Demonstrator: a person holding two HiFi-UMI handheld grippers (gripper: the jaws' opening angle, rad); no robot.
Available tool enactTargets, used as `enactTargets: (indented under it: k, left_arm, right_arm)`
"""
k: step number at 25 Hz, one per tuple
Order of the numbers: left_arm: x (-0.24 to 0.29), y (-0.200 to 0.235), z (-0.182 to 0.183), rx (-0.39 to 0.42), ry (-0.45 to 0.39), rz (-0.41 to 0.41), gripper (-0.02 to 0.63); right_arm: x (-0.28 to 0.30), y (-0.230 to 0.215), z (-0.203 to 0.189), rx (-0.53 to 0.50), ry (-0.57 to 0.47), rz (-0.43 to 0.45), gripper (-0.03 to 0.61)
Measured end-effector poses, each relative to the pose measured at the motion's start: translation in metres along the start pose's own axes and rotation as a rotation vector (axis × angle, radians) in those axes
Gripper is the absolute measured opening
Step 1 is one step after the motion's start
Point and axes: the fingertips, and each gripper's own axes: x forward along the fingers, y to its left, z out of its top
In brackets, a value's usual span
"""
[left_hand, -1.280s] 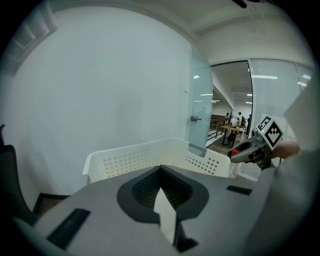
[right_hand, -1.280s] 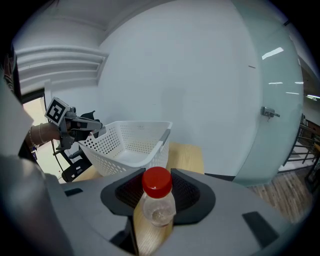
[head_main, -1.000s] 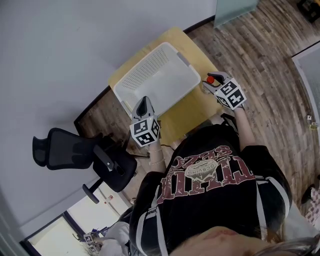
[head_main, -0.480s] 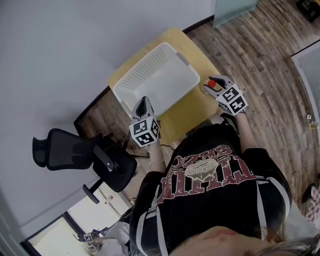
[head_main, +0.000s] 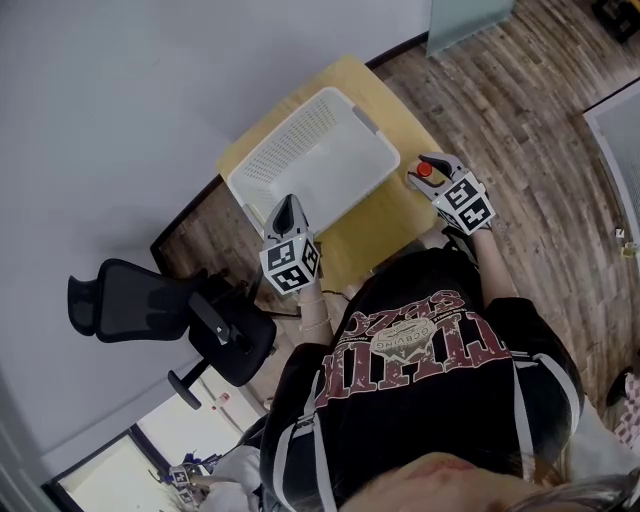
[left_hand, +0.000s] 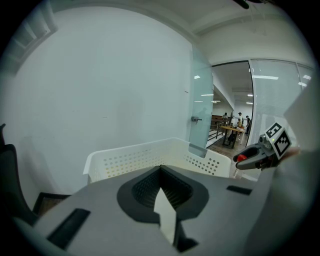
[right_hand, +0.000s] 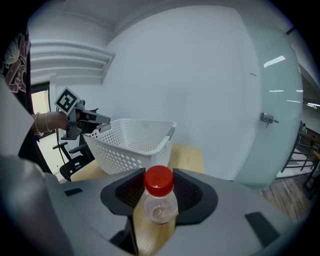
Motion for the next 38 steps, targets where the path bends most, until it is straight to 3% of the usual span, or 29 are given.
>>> enactTargets:
  k: [10, 31, 38]
  left_arm:
    - [-0.001, 0.0, 0.0, 0.006, 0.0, -0.005, 0.044]
    - [-0.002, -0.002, 0.0, 0.011, -0.01, -0.009, 0.044]
    - [-0.002, -0.001, 0.0, 0.011, -0.008, -0.008, 0.044]
  right_arm:
    - [-0.012, -0.005, 0.013, 0.063, -0.059, -0.008, 0.17]
    - [-0.027, -0.006, 0.053, 0.0, -0.121, -0.03, 0.17]
    - [-0.026, -0.005, 0.084, -0.013, -0.179, -0.029, 0.17]
